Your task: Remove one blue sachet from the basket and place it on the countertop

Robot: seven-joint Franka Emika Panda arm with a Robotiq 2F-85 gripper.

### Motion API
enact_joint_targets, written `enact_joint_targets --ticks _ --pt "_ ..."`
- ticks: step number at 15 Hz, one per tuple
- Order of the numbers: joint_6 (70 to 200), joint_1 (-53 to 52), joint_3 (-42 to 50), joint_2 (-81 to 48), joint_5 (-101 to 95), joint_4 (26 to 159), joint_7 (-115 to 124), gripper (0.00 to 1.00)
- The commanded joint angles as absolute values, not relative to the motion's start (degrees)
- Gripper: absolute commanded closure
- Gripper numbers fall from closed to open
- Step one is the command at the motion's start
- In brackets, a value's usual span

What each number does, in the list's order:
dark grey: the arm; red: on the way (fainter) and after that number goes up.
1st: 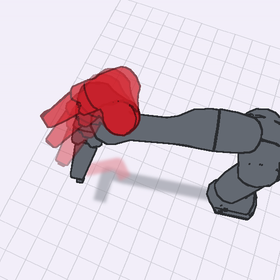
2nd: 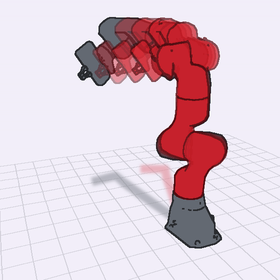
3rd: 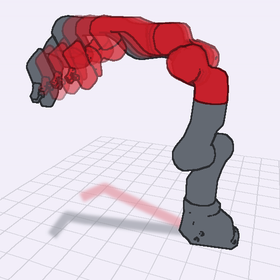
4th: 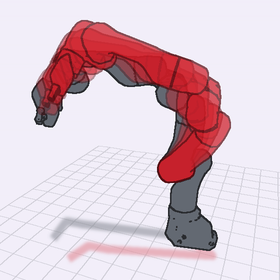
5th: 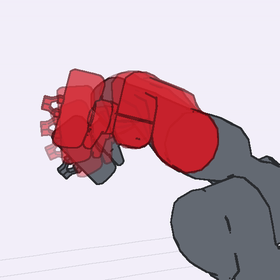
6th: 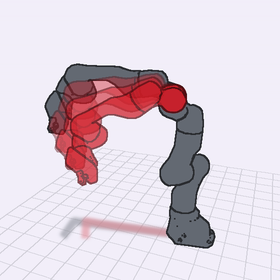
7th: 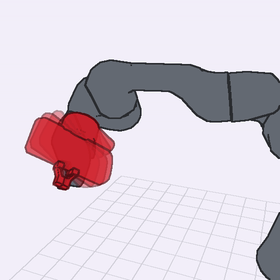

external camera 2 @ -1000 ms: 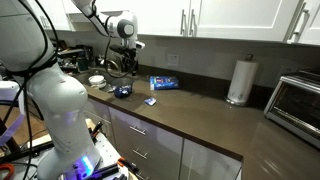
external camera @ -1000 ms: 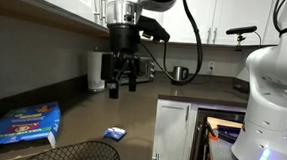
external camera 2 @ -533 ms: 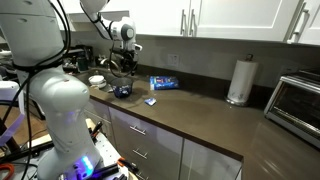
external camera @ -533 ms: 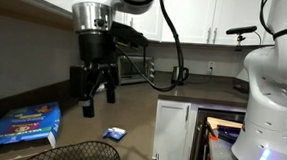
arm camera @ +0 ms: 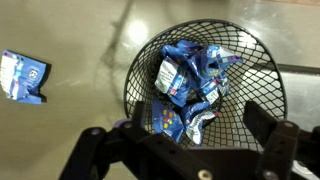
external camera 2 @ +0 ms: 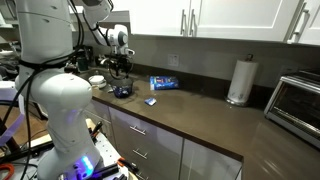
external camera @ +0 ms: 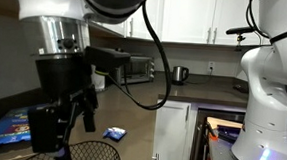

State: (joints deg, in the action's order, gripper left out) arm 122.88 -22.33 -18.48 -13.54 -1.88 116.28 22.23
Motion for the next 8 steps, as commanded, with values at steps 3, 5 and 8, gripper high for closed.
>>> enact_joint_targets --ticks 3,5,8 --pt "119.4 -24.7 -16.4 -23.0 -5.7 108.4 21.0 0.0" --pt "118.5 -25.3 -15.8 -25.3 -5.7 106.4 20.3 0.0" --pt "117.4 -25.8 -15.1 -28.2 -5.4 103.7 19.0 0.0"
